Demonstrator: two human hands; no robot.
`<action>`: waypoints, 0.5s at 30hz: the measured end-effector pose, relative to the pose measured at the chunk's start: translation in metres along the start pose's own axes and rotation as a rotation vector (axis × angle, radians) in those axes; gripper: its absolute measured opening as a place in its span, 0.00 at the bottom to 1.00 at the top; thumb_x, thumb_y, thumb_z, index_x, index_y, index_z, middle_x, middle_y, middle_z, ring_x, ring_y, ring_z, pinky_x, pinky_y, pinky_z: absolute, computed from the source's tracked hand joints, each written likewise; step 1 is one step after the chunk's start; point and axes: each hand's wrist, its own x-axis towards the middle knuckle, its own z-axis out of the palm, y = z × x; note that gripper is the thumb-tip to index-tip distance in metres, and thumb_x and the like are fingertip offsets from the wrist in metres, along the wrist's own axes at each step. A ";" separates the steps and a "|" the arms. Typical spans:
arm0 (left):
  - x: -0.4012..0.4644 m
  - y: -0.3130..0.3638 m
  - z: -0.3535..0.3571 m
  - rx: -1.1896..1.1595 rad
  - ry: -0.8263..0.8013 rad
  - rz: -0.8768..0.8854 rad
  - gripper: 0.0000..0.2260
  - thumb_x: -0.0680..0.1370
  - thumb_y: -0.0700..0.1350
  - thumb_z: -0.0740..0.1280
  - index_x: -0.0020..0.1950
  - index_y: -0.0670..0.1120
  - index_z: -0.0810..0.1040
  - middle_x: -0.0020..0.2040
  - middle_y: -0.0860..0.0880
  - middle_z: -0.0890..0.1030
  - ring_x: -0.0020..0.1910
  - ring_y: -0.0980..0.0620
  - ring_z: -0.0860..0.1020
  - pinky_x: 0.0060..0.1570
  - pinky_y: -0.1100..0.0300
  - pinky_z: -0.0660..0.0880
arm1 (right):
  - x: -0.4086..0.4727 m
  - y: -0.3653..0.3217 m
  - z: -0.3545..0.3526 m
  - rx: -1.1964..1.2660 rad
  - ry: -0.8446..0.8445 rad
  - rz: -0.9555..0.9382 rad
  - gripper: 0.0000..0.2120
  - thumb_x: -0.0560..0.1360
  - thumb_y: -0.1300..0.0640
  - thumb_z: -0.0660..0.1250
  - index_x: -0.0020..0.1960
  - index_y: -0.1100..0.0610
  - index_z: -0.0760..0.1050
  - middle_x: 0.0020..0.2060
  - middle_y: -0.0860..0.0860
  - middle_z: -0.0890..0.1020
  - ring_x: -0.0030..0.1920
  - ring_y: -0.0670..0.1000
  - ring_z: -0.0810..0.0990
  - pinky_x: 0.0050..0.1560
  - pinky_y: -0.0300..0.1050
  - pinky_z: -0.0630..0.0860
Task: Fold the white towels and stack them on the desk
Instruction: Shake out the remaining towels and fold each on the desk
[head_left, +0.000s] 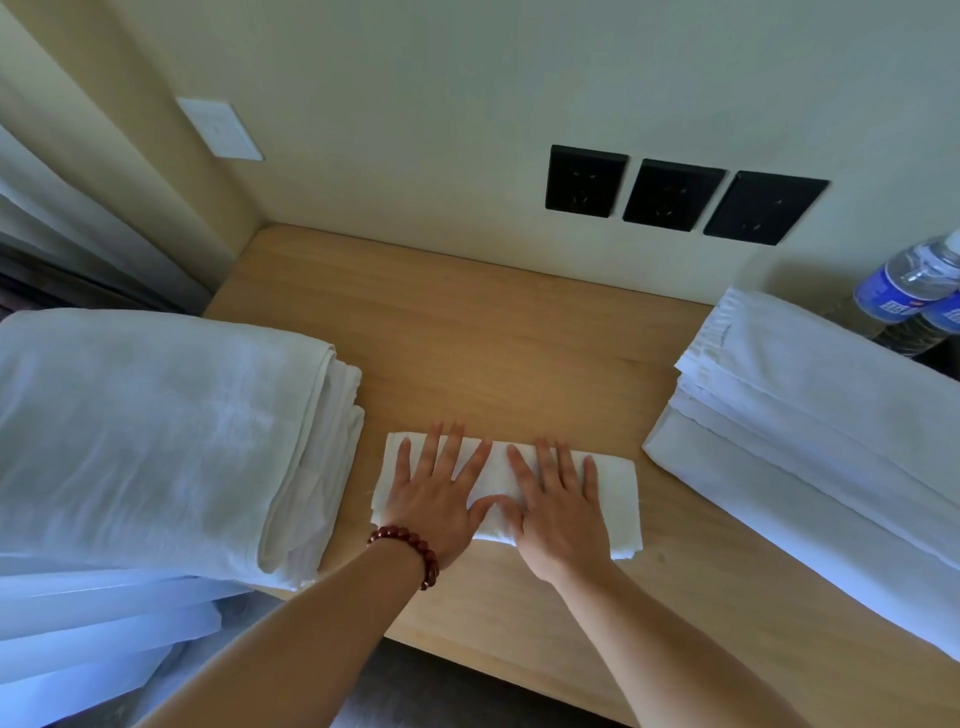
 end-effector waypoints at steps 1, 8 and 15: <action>0.000 -0.002 0.006 0.006 -0.027 -0.010 0.28 0.82 0.65 0.38 0.77 0.59 0.28 0.78 0.49 0.28 0.76 0.46 0.27 0.75 0.38 0.35 | -0.003 0.005 0.004 -0.004 0.007 0.019 0.32 0.81 0.33 0.44 0.82 0.44 0.49 0.82 0.53 0.51 0.81 0.57 0.46 0.78 0.63 0.43; 0.007 -0.016 0.026 -0.044 -0.074 -0.093 0.30 0.79 0.69 0.36 0.76 0.61 0.27 0.78 0.50 0.27 0.76 0.46 0.27 0.74 0.38 0.33 | -0.010 0.028 0.010 -0.037 0.065 0.170 0.33 0.80 0.31 0.46 0.81 0.45 0.56 0.80 0.54 0.60 0.80 0.60 0.53 0.78 0.66 0.49; 0.006 -0.017 0.030 -0.062 -0.042 -0.115 0.31 0.76 0.70 0.30 0.76 0.60 0.26 0.76 0.50 0.24 0.76 0.47 0.26 0.75 0.39 0.34 | -0.026 0.053 0.012 -0.036 0.095 0.272 0.33 0.79 0.31 0.47 0.81 0.45 0.57 0.80 0.53 0.59 0.79 0.61 0.57 0.75 0.67 0.55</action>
